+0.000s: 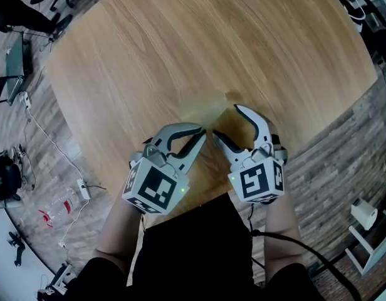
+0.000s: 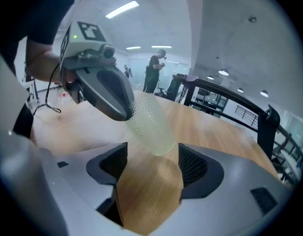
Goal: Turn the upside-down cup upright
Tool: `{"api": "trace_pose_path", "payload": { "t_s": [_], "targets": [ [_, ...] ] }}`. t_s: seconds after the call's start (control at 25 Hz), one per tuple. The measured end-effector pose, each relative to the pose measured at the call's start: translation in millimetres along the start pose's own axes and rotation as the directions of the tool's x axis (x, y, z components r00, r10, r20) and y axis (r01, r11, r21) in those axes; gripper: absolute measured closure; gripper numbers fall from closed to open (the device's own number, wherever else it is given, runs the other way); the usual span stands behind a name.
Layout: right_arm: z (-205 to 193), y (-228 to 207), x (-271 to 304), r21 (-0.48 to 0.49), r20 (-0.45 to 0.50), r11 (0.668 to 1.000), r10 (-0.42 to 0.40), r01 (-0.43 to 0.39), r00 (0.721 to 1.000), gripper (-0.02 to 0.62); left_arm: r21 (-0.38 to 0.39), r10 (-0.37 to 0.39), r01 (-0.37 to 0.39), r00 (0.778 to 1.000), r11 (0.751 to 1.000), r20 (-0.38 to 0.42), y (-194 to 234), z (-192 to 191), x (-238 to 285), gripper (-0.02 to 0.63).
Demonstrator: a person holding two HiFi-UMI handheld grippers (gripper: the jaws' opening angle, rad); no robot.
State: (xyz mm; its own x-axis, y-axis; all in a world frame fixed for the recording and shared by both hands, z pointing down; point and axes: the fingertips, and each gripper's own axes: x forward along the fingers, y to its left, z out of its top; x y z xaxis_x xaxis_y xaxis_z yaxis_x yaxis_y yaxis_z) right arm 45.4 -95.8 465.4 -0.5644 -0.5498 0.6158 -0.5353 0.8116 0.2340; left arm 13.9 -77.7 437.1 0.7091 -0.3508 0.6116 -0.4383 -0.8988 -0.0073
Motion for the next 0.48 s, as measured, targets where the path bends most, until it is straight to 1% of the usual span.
{"api": "trace_pose_path", "payload": {
  "t_s": [0.12, 0.2, 0.36, 0.48],
  "targets": [
    [5, -1, 9, -0.144, -0.035, 0.989, -0.02, 0.015, 0.999, 0.298, 0.008, -0.033, 0.033, 0.999, 0.999, 0.0, -5, 4, 0, 0.588],
    [10, 1, 15, -0.212, -0.041, 0.977, -0.022, 0.013, 0.999, 0.282, 0.013, -0.051, 0.051, 0.999, 0.999, 0.0, -10, 5, 1, 0.588],
    [18, 9, 27, -0.278, -0.04, 0.96, 0.013, -0.023, 0.999, 0.275, 0.021, -0.09, 0.09, 0.996, 0.996, 0.006, -17, 6, 2, 0.588],
    [16, 15, 34, -0.323, -0.052, 0.946, 0.015, -0.031, 0.999, 0.275, 0.023, -0.131, 0.131, 0.991, 0.991, 0.023, -22, 6, 1, 0.588]
  ]
}}
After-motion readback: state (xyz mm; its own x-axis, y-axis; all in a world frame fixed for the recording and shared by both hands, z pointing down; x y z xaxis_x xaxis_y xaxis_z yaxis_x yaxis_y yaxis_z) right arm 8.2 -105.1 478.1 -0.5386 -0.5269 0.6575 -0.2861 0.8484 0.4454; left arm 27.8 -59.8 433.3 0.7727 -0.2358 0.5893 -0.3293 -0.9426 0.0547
